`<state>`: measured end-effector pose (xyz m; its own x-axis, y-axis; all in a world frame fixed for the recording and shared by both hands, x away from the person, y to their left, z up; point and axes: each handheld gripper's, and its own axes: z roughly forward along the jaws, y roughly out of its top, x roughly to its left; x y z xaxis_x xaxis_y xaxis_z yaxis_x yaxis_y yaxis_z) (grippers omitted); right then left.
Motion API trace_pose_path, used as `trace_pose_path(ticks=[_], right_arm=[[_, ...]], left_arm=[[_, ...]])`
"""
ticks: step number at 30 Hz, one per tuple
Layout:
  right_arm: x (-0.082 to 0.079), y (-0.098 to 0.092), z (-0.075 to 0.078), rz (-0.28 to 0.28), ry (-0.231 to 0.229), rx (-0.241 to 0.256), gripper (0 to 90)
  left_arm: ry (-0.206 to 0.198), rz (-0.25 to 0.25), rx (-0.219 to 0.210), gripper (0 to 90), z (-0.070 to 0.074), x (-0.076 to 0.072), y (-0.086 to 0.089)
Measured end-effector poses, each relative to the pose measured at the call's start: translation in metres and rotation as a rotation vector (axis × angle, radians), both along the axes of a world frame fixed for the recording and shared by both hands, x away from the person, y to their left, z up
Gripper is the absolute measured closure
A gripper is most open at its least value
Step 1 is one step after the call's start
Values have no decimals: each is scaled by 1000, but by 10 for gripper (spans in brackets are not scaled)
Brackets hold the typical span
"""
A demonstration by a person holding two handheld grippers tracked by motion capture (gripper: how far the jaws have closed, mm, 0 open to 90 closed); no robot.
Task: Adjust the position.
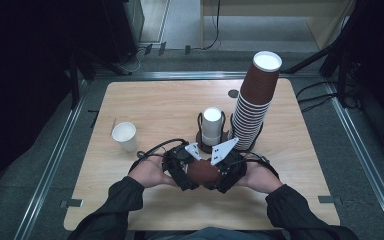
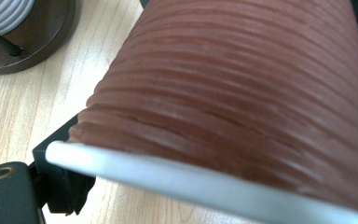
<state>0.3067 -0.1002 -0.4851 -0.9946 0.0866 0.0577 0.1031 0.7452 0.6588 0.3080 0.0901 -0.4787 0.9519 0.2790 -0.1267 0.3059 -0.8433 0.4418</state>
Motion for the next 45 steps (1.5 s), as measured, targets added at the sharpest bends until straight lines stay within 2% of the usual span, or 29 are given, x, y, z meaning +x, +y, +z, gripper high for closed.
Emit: trace_pose_path(ticks=[7,11,14,21,27,32,45], right_arm=[[-1,0,0,-2,-13,-3,206],[0,-2,5,1,-18,13,205],[1,-5,6,-4,-18,23,204],[4,-15,11,-28,-17,49,203],[6,-22,15,-49,-10,72,202],[8,-30,18,-67,-10,100,202],[13,-48,28,-111,8,227,201]], left_arm=[[3,10,-7,57,1,0,1],[-8,5,-51,39,4,0,4],[-12,20,-70,0,6,0,7],[-16,55,-128,0,11,2,18],[-24,70,-153,0,14,3,25],[-29,81,-177,0,16,3,30],[-22,143,-305,0,24,6,43]])
